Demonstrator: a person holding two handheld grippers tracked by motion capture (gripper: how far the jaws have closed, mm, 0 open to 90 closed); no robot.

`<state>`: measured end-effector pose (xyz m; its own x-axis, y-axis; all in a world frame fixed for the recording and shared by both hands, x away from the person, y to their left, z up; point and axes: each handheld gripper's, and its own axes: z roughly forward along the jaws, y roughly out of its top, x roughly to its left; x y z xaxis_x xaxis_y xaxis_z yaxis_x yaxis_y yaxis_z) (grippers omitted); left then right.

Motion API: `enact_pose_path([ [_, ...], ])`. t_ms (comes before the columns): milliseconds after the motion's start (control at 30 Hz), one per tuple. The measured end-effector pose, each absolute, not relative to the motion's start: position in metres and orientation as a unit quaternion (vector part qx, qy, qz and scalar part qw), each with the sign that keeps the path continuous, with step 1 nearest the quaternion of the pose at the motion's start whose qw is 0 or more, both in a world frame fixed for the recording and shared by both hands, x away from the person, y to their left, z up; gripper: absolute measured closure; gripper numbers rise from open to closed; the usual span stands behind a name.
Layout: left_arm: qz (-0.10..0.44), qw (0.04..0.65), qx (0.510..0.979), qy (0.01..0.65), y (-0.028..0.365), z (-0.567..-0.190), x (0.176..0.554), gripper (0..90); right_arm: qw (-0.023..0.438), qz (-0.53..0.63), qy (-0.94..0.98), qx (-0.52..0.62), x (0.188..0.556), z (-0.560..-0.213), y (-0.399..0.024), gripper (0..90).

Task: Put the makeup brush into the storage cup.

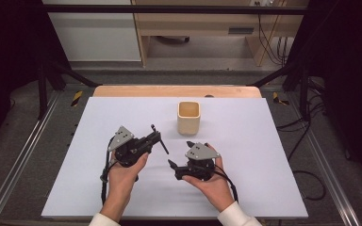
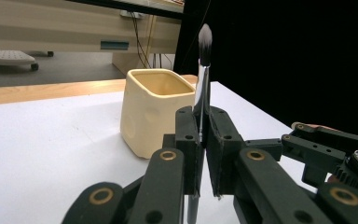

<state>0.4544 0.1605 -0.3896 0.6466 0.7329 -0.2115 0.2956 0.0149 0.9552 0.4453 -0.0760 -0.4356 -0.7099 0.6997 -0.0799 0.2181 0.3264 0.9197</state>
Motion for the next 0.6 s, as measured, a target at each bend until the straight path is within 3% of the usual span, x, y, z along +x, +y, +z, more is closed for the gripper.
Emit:
enact_pose_path([
  [600,0.202,0.581,0.699,0.363,0.157,-0.37,0.465,83.6,0.248,0.473,0.789,0.305,0.453,-0.444,-0.089,10.5],
])
